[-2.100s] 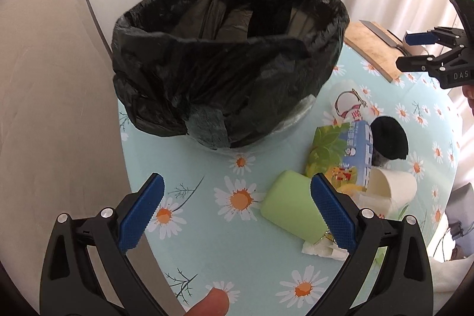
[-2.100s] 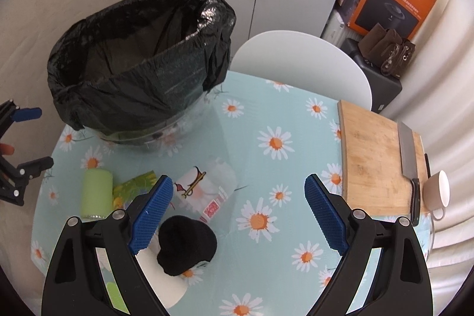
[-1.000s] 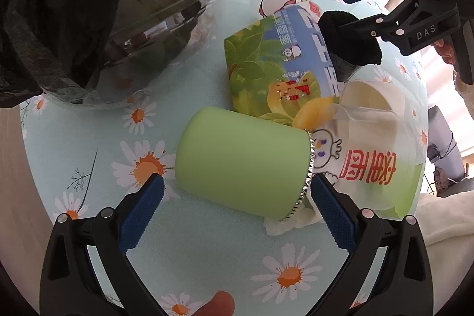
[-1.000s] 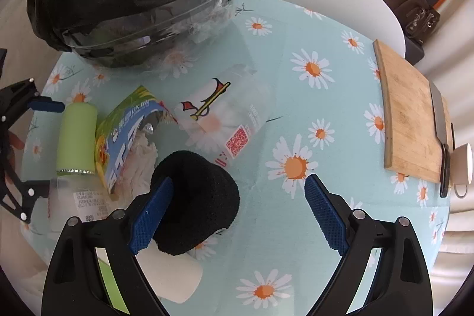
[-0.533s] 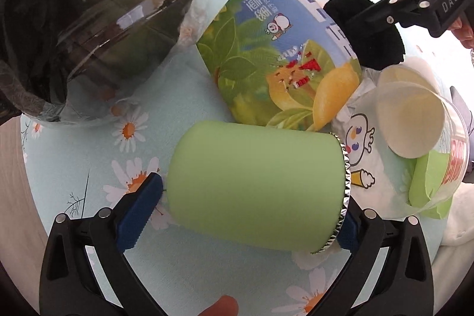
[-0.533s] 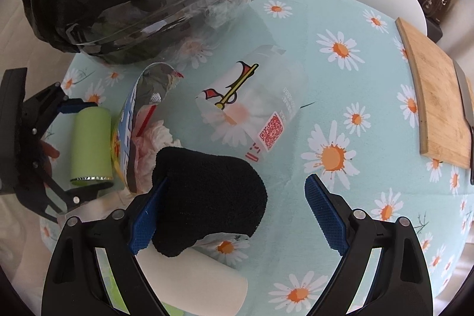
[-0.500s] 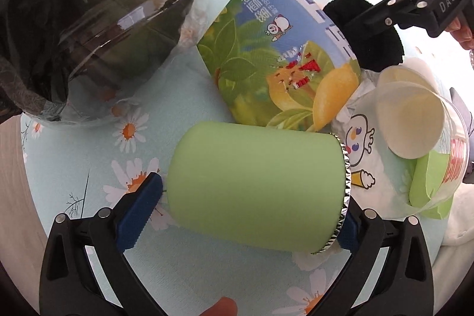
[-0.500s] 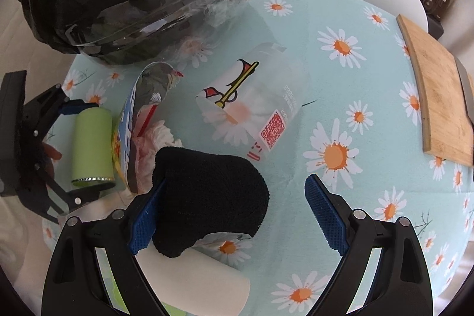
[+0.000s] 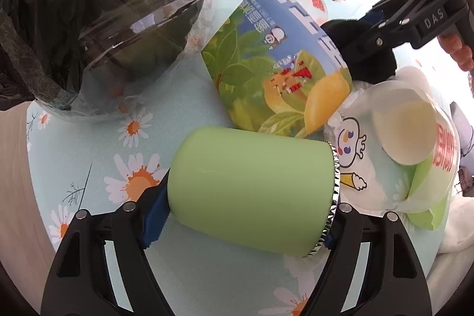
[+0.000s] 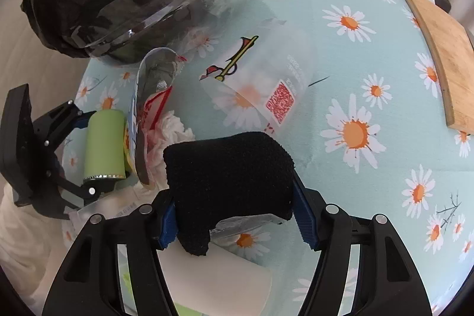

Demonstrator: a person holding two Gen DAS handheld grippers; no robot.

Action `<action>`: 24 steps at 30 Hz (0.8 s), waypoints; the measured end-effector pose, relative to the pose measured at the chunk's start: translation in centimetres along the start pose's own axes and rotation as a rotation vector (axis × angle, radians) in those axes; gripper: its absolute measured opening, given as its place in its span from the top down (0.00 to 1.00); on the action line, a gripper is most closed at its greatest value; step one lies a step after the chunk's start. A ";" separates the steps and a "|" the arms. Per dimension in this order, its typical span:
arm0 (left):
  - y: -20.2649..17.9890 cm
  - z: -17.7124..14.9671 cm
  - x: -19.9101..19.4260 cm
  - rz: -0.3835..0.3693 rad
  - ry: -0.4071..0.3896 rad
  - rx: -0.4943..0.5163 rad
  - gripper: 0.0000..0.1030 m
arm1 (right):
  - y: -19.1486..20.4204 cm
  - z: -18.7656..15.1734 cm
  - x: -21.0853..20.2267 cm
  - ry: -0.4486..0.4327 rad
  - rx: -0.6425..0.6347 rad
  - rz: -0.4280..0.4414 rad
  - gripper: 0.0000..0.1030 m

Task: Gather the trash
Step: 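Grasp the black cup with the right tool while the left tool grasps the green cup, then lift the black cup and green cup toward the bin with both tools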

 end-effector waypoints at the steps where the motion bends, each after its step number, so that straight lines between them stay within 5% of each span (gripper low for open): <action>1: -0.1 -0.2 -0.3 -0.004 0.001 -0.003 0.26 | -0.2 -0.1 -0.3 -0.002 0.004 -0.004 0.42; 13: 1.2 -1.5 -2.9 -0.001 0.004 -0.109 0.32 | -3.5 0.2 -4.8 -0.075 0.054 -0.030 0.42; 24: 1.4 -1.4 -7.2 0.141 -0.004 -0.236 0.32 | -3.9 2.7 -7.3 -0.111 -0.060 0.039 0.42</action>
Point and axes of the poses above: each gripper's, at about its wrist camera, not at the fingertips, and x roughly the way its jaws point, y to its left, z to its top, the point moved 4 cm from there along x, roughly the way its jaws point, and after that the axes turned 13 degrees about -y, right-handed, at the moved point
